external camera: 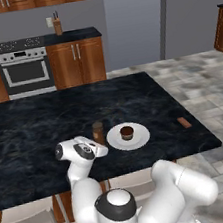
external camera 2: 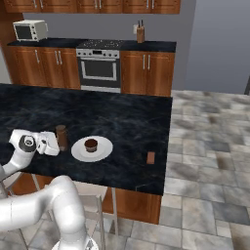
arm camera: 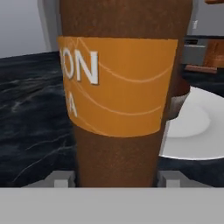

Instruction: Take the cinnamon bottle from the cabinet and place it on the dining table, next to the plate with the cupcake. Then take the chocolate from the dining counter and place it on the cupcake plate.

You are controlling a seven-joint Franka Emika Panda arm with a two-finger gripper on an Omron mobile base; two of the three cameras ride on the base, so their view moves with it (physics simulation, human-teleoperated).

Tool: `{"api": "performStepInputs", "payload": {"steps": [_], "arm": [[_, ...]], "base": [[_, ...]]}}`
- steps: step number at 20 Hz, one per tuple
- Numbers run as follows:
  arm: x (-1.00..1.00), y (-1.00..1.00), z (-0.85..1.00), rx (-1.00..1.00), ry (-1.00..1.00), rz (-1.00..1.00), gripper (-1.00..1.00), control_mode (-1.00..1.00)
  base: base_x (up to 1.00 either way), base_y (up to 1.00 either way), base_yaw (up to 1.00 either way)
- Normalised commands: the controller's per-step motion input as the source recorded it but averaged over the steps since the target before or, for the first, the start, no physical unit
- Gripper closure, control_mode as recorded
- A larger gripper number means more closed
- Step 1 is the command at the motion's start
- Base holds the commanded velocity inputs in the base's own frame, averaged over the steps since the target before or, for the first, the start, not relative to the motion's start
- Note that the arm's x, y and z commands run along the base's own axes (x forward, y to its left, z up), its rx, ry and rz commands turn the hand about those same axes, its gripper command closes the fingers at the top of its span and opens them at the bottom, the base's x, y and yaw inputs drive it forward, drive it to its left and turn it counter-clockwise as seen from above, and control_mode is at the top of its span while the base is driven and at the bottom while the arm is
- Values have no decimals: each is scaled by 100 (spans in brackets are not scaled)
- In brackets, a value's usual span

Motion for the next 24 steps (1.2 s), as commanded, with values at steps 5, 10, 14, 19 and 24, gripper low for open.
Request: {"api": "performStepInputs", "payload": {"steps": [5,10,14,19,24], "arm": [[-8,12,-17,0,-11,0,-100,-100],[-2,14,-18,0,-4,0,-100,-100],[-4,23,-16,0,0,0,-100,-100],[-4,29,-22,1,0,0,-100,-100],[-11,31,-22,0,0,0,-100,-100]], "base": [[0,0,0],[0,0,0],[0,0,0],[0,0,0],[0,0,0]]}}
